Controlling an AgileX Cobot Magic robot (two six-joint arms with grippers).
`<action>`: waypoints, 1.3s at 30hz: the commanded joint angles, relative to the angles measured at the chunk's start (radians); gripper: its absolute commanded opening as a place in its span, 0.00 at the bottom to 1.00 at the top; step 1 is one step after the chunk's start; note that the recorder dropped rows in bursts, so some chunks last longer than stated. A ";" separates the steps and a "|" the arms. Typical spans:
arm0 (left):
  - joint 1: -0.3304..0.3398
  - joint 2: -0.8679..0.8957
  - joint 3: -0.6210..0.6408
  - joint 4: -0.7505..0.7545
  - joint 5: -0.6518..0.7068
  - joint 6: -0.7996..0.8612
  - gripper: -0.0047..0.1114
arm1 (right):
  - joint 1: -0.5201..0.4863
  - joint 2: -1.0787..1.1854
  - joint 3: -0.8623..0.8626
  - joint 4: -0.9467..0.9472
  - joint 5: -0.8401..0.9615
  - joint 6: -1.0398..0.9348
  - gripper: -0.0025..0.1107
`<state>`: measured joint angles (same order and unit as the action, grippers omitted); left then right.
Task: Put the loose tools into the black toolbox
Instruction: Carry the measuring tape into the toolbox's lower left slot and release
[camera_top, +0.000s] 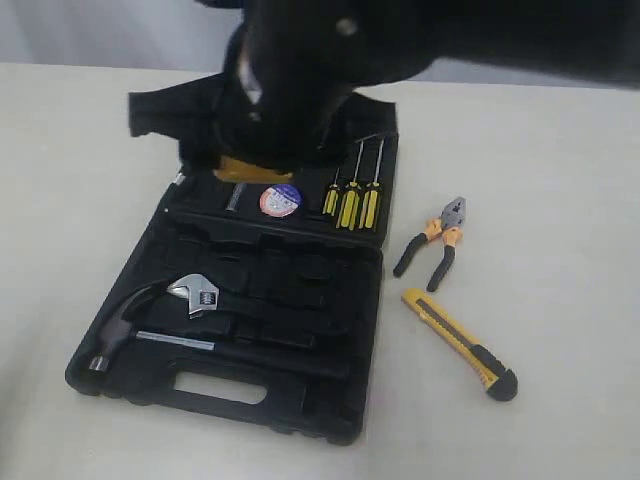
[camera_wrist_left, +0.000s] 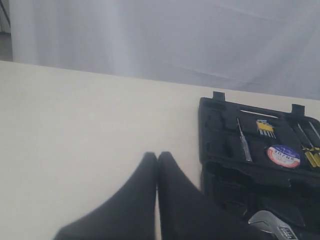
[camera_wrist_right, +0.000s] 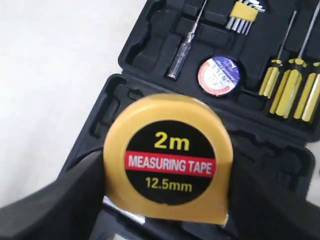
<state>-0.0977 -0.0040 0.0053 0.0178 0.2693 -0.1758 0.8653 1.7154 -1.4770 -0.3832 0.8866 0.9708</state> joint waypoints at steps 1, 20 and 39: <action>-0.006 0.004 -0.005 -0.003 0.001 0.000 0.04 | 0.014 0.143 -0.104 -0.009 -0.019 0.129 0.02; -0.006 0.004 -0.005 -0.003 0.001 0.000 0.04 | 0.022 0.551 -0.417 0.026 0.020 0.180 0.02; -0.006 0.004 -0.005 -0.003 0.001 0.000 0.04 | 0.022 0.635 -0.417 0.042 -0.044 0.214 0.02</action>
<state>-0.0977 -0.0040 0.0053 0.0178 0.2693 -0.1758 0.8882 2.3393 -1.8908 -0.3358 0.8341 1.1805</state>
